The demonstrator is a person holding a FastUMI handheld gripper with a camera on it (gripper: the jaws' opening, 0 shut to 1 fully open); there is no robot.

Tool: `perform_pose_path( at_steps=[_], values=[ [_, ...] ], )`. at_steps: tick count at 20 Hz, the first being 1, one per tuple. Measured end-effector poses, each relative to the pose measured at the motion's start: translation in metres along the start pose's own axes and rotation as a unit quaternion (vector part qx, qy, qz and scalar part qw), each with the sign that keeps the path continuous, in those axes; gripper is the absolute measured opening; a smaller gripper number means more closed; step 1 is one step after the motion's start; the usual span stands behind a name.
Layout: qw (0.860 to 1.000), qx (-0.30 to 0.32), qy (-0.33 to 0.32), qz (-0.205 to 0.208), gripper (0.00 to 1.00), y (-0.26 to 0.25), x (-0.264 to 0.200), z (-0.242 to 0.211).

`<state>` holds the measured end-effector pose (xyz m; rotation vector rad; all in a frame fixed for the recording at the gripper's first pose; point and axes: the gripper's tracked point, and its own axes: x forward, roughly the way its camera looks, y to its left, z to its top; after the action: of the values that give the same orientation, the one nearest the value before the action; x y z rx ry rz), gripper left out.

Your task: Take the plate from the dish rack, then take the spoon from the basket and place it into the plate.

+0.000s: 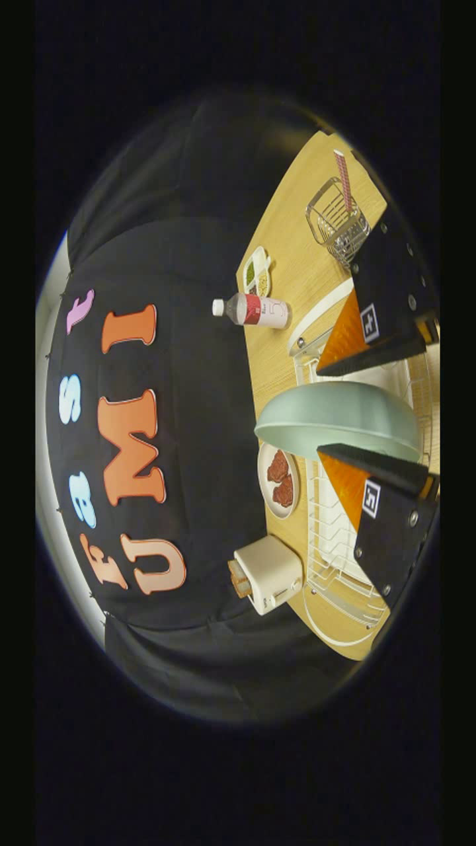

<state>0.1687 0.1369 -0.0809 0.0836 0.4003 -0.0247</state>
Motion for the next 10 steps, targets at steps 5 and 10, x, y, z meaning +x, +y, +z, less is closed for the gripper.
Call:
perform_pose_path(
  at_steps=[5,10],
  values=[
    [0.998,-0.026,-0.015,-0.048,0.3,0.0,-0.003,0.008],
    [0.992,-0.082,-0.051,-0.076,0.25,0.011,-0.007,0.032]
  ],
)
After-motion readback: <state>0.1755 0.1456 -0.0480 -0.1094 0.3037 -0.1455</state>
